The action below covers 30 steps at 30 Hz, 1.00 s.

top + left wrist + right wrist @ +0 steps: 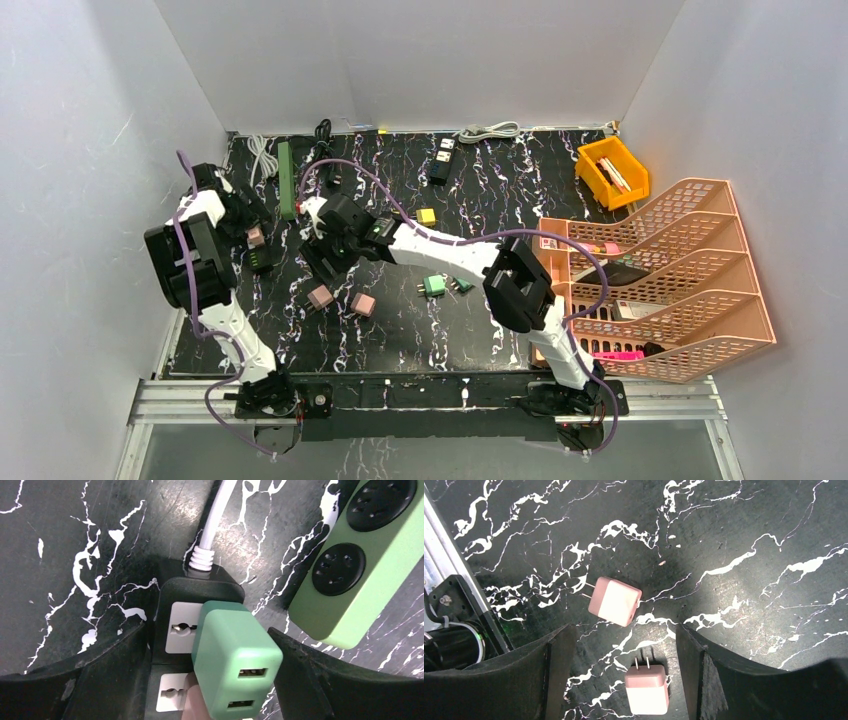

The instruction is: Pull the plug off the socket

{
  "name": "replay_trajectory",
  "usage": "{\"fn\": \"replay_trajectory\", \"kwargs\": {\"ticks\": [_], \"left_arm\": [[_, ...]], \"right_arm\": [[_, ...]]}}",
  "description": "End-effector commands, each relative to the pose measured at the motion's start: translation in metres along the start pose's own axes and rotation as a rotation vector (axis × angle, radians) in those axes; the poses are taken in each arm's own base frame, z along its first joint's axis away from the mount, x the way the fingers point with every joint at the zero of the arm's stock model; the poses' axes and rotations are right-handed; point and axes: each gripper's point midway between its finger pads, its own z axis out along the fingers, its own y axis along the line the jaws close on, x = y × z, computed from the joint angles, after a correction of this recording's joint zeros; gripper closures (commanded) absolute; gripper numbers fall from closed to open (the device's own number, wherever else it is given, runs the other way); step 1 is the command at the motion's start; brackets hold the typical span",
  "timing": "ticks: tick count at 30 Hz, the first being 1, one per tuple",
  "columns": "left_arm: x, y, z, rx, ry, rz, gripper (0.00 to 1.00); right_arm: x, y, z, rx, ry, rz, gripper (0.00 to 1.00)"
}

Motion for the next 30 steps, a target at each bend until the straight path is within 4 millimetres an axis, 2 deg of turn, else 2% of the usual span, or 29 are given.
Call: {"fn": "replay_trajectory", "kwargs": {"ticks": [1, 4, 7, 8, 10, 13, 15, 19, 25, 30], "left_arm": [[0.019, 0.004, -0.006, -0.007, 0.056, -0.004, 0.20], [0.031, -0.003, -0.005, 0.019, 0.085, -0.002, 0.39], [0.039, -0.015, -0.010, 0.041, 0.091, 0.015, 0.62], [0.040, -0.020, -0.012, 0.057, 0.092, 0.017, 0.71], [0.045, -0.033, -0.017, 0.105, 0.101, 0.010, 0.99], [0.047, -0.050, -0.030, 0.169, 0.089, 0.018, 1.00], [0.047, -0.057, -0.041, 0.192, 0.066, 0.027, 1.00], [0.037, -0.072, -0.064, 0.261, -0.005, 0.032, 1.00], [0.022, -0.090, -0.090, 0.347, -0.091, 0.050, 1.00], [0.018, -0.100, -0.102, 0.403, -0.133, 0.054, 1.00]], "right_arm": [[-0.017, 0.002, -0.010, -0.014, -0.064, -0.036, 0.20], [-0.017, 0.003, -0.007, -0.025, -0.063, -0.035, 0.20], [-0.023, -0.002, -0.003, -0.024, -0.088, -0.034, 0.20], [-0.027, -0.005, -0.001, -0.026, -0.100, -0.028, 0.20], [-0.035, -0.012, 0.006, -0.036, -0.125, -0.006, 0.20], [-0.055, -0.021, 0.010, -0.067, -0.190, 0.029, 0.19], [-0.067, -0.026, 0.012, -0.086, -0.238, 0.049, 0.13], [-0.089, -0.025, 0.015, -0.192, -0.332, 0.073, 0.08], [-0.101, -0.031, 0.019, -0.379, -0.346, 0.230, 0.08], [-0.105, -0.019, 0.016, -0.471, -0.339, 0.277, 0.09]]}}
